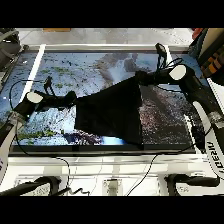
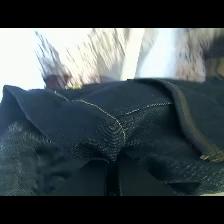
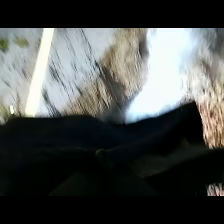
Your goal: Fold the clothes and pants, and hang the long-sleeved shirts on hangers.
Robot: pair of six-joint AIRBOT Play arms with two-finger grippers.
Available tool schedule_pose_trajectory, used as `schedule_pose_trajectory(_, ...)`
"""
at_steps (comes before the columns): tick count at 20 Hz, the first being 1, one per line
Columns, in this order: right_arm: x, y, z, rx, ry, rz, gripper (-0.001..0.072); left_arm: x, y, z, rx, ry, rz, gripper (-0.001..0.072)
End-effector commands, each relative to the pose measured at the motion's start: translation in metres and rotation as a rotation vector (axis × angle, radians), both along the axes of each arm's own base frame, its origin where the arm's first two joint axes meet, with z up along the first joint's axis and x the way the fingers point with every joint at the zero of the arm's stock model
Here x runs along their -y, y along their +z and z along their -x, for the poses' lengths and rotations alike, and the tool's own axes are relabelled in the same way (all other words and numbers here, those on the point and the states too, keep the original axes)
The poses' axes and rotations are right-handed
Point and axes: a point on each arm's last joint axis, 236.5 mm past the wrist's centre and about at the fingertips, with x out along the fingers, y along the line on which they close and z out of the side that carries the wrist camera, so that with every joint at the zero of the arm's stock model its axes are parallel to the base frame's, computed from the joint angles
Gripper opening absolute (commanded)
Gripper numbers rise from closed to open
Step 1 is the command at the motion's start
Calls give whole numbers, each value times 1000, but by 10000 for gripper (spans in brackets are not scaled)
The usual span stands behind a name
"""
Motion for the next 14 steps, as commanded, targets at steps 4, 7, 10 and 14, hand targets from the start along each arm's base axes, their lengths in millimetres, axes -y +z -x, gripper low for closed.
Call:
schedule_pose_trajectory(4,27,-68,115,-486,240,225,12,-15,-26,57,-110,-308,-24,15)
schedule_pose_trajectory(7,29,-96,157,-640,299,247,12,-15,-46,95,-230,-452,-75,15)
schedule_pose_trajectory(10,24,-140,187,-719,307,258,11,-20,-62,119,-325,-538,-117,15)
schedule_pose_trajectory(14,20,-178,226,-818,311,266,12,-18,-72,123,-358,-550,-111,20)
